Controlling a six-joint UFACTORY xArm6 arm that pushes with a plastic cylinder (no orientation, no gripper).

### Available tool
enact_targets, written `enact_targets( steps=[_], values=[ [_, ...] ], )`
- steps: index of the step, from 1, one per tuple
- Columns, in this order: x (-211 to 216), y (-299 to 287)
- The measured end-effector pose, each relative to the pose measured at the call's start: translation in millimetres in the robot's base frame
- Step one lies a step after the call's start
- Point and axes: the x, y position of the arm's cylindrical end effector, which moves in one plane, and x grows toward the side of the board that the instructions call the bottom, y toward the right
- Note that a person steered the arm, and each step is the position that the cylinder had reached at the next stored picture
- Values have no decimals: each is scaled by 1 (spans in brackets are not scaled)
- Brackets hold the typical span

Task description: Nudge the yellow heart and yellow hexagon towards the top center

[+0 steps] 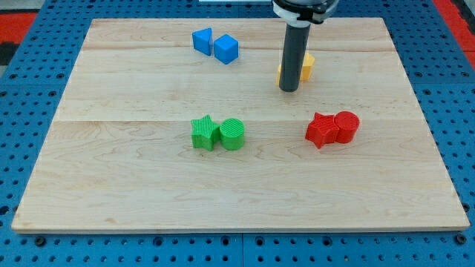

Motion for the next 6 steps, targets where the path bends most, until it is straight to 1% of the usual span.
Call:
enact_targets(
  steps=[1,2,3,5,6],
  values=[
    [0,0],
    [30,2],
    [18,13],
    [-36,47],
    [-60,50]
  ],
)
